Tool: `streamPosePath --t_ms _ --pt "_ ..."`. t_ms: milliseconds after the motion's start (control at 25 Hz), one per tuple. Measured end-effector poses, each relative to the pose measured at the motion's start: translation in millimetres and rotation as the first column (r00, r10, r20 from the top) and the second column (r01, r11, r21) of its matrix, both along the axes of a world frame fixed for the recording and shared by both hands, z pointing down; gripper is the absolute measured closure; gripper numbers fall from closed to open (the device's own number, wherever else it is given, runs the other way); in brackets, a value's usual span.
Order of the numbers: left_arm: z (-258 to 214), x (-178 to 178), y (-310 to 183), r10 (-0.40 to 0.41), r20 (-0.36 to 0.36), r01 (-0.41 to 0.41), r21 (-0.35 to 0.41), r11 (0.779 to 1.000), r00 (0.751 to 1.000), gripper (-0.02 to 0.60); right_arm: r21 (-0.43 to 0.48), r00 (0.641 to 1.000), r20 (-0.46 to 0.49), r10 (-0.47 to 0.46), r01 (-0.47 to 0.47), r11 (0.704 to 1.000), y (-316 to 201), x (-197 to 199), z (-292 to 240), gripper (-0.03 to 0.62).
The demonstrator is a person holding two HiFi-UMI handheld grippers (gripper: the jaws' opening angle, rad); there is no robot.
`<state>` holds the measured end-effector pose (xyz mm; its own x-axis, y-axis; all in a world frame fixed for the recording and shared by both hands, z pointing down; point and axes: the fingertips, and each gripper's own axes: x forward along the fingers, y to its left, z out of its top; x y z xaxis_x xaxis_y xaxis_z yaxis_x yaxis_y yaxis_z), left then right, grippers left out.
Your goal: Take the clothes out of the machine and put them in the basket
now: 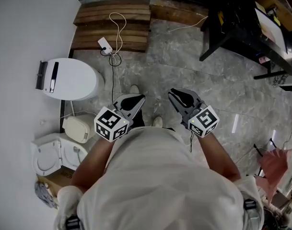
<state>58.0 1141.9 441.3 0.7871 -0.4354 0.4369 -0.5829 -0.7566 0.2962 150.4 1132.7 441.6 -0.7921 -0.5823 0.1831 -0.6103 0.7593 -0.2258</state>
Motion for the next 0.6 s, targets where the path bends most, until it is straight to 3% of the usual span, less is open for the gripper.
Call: streamPosePath --t_ms 280,480,600 --pt "7.6 -28.7 -92.3 0.015 -0.037 -0.015 -0.01 1.0 0.999 0.584 -0.033 0.997 -0.041 0.07 -0.072 0.997 -96.0 -22.6 8.9 0.457" --pt "-7.1 -63.3 -183.8 0.055 -0.078 -0.055 -0.002 0.998 0.995 0.584 -0.073 0.988 -0.075 0.134 -0.139 0.988 -190.4 -52.3 2.0 0.434" --pt "-13.8 -95.2 -233.2 0.064 -0.138 -0.068 -0.024 0.997 0.988 0.584 -0.068 0.983 -0.099 0.154 -0.161 0.985 -248.3 -80.5 0.2 0.434"
